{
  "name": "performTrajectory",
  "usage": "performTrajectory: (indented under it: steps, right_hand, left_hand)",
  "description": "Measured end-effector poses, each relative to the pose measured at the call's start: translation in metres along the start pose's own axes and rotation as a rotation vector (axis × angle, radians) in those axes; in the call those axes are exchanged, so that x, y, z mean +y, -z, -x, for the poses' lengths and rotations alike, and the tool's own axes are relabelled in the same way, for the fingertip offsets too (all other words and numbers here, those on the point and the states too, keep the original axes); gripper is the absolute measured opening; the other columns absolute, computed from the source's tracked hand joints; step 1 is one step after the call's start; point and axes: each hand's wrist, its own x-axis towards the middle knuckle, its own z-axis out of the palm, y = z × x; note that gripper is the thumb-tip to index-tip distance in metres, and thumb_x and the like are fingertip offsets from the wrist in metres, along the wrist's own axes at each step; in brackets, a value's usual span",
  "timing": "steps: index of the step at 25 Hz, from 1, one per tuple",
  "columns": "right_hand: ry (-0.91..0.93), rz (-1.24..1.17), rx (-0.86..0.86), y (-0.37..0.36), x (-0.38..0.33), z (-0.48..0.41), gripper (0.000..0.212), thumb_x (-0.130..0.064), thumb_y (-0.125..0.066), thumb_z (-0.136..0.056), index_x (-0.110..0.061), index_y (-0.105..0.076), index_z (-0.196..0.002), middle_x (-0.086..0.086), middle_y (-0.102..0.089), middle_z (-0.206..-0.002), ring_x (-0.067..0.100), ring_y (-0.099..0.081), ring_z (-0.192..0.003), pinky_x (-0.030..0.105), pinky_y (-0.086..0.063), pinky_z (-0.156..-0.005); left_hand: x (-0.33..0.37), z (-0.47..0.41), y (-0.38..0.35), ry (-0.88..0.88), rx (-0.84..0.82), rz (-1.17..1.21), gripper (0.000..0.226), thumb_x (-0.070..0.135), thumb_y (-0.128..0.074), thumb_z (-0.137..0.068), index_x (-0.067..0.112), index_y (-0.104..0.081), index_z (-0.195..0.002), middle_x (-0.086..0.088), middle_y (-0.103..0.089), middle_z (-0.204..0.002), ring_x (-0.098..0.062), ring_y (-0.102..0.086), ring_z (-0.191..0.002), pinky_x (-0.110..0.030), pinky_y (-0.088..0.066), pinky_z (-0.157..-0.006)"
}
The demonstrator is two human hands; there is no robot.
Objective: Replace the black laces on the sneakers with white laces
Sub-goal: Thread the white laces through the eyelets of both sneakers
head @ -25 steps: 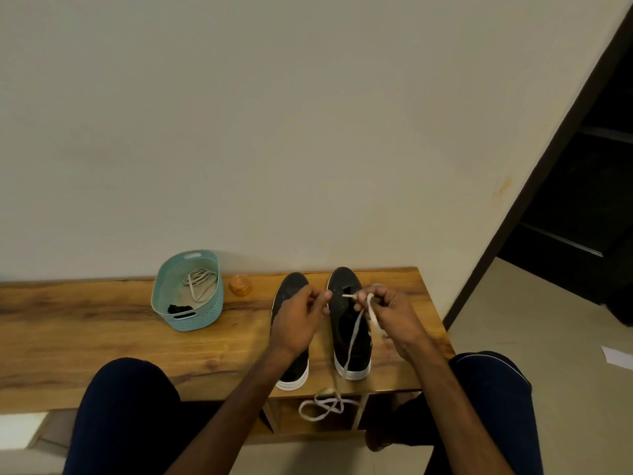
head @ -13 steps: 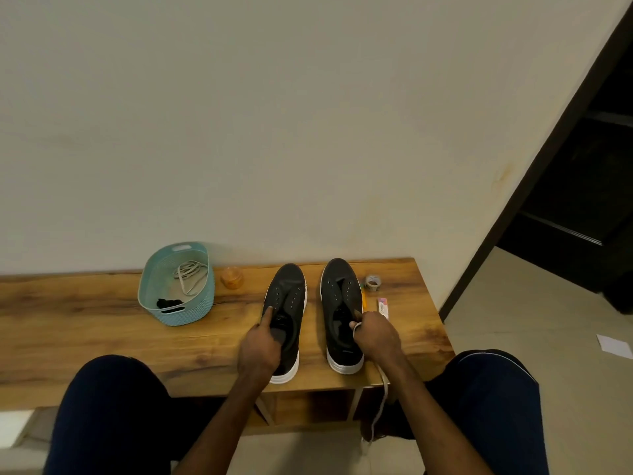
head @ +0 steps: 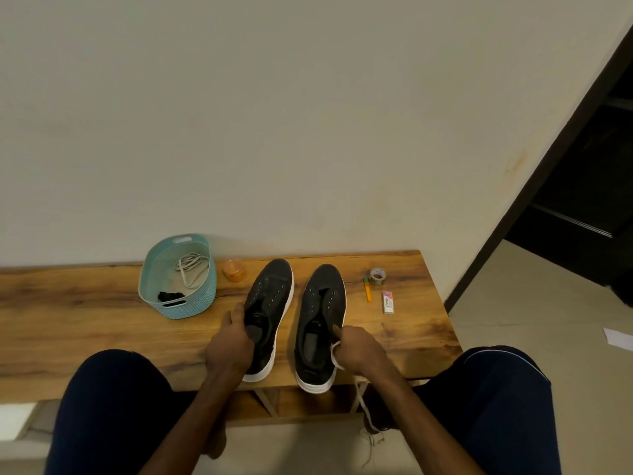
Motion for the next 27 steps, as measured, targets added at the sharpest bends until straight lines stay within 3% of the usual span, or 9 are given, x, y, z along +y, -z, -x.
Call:
performTrajectory:
  steps: [2, 5, 8, 11, 15, 17, 19, 22, 27]
  right_hand:
    - [0.048, -0.145, 0.04, 0.028, 0.007, -0.002, 0.04, -0.006, -0.054, -0.09, -0.01, -0.062, -0.128, 0.007, -0.066, -0.123, 0.019, -0.062, -0.11, 0.027, -0.052, -0.089]
    - [0.124, -0.616, 0.093, 0.084, 0.006, -0.004, 0.048, 0.005, -0.049, -0.087, -0.015, -0.065, -0.127, -0.006, -0.072, -0.11, 0.008, -0.06, -0.096, 0.018, -0.045, -0.063]
    - [0.147, -0.766, 0.155, 0.112, 0.007, -0.02, 0.026, -0.016, -0.051, -0.097, -0.017, -0.076, -0.105, -0.006, -0.076, -0.089, 0.008, -0.064, -0.086, 0.026, -0.04, -0.065]
    - [0.16, -0.607, 0.34, 0.104, 0.018, -0.05, 0.016, -0.027, -0.064, -0.095, -0.017, -0.076, -0.096, 0.0, -0.075, -0.071, 0.003, -0.065, -0.066, 0.028, -0.048, -0.076]
    - [0.163, -0.247, 0.261, 0.081, 0.025, -0.082, 0.029, -0.02, -0.069, -0.091, -0.022, -0.067, -0.119, -0.007, -0.075, -0.072, -0.009, -0.062, -0.068, 0.028, -0.053, -0.083]
    - [0.129, -0.174, 0.246, 0.074, 0.025, -0.094, 0.008, -0.02, -0.069, -0.09, -0.025, -0.072, -0.096, -0.008, -0.074, -0.072, -0.005, -0.063, -0.064, 0.034, -0.058, -0.076]
    - [0.089, -0.12, 0.254, 0.068, 0.024, -0.103, 0.007, -0.025, -0.071, -0.089, -0.028, -0.07, -0.083, -0.01, -0.073, -0.078, 0.002, -0.066, -0.076, 0.039, -0.057, -0.078]
    - [0.089, 0.097, 0.3, 0.063, 0.022, -0.115, 0.007, -0.035, -0.071, -0.087, -0.03, -0.073, -0.09, -0.009, -0.065, -0.104, 0.013, -0.058, -0.102, 0.041, -0.053, -0.086]
    - [0.084, -0.002, 0.176, 0.046, 0.028, -0.125, 0.008, -0.026, -0.07, -0.089, -0.022, -0.075, -0.094, -0.005, -0.073, -0.094, 0.011, -0.066, -0.087, 0.032, -0.055, -0.078]
  left_hand:
    - [0.015, 0.003, 0.01, -0.094, 0.099, -0.023, 0.062, 0.017, -0.05, -0.094, 0.015, -0.027, -0.152, -0.009, -0.039, -0.15, -0.03, -0.053, -0.123, -0.043, -0.053, -0.082]
    - [0.046, -0.006, 0.02, -0.291, 0.166, 0.161, 0.045, 0.015, -0.052, -0.097, 0.014, -0.044, -0.141, -0.007, -0.053, -0.138, -0.024, -0.058, -0.114, -0.034, -0.05, -0.083]
    - [0.063, -0.028, 0.019, -0.347, 0.061, 0.352, 0.036, 0.02, -0.054, -0.098, 0.02, -0.051, -0.133, 0.003, -0.06, -0.129, -0.01, -0.061, -0.104, -0.027, -0.052, -0.083]
    - [0.068, -0.044, 0.004, -0.367, 0.037, 0.434, 0.027, 0.022, -0.058, -0.097, 0.022, -0.057, -0.124, 0.014, -0.064, -0.114, 0.0, -0.06, -0.092, -0.02, -0.052, -0.079]
    - [0.082, -0.063, -0.023, -0.387, -0.057, 0.433, 0.025, 0.022, -0.055, -0.098, 0.026, -0.055, -0.123, 0.017, -0.063, -0.098, 0.005, -0.059, -0.077, -0.018, -0.052, -0.072]
    - [0.088, -0.074, -0.033, -0.449, -0.111, 0.393, 0.028, 0.024, -0.055, -0.098, 0.027, -0.056, -0.126, 0.017, -0.06, -0.11, 0.004, -0.059, -0.094, -0.023, -0.054, -0.085]
    - [0.092, -0.087, -0.04, -0.507, -0.145, 0.327, 0.031, 0.028, -0.056, -0.097, 0.027, -0.059, -0.128, 0.012, -0.054, -0.124, -0.001, -0.051, -0.114, -0.027, -0.05, -0.095]
    - [0.099, -0.1, -0.047, -0.555, -0.192, 0.218, 0.03, 0.032, -0.058, -0.095, 0.026, -0.065, -0.124, 0.007, -0.048, -0.133, -0.01, -0.041, -0.126, -0.033, -0.045, -0.101]
    - [0.097, -0.1, -0.059, -0.528, -0.201, 0.149, 0.025, 0.033, -0.063, -0.092, 0.028, -0.069, -0.116, 0.004, -0.046, -0.136, -0.014, -0.037, -0.13, -0.034, -0.042, -0.103]
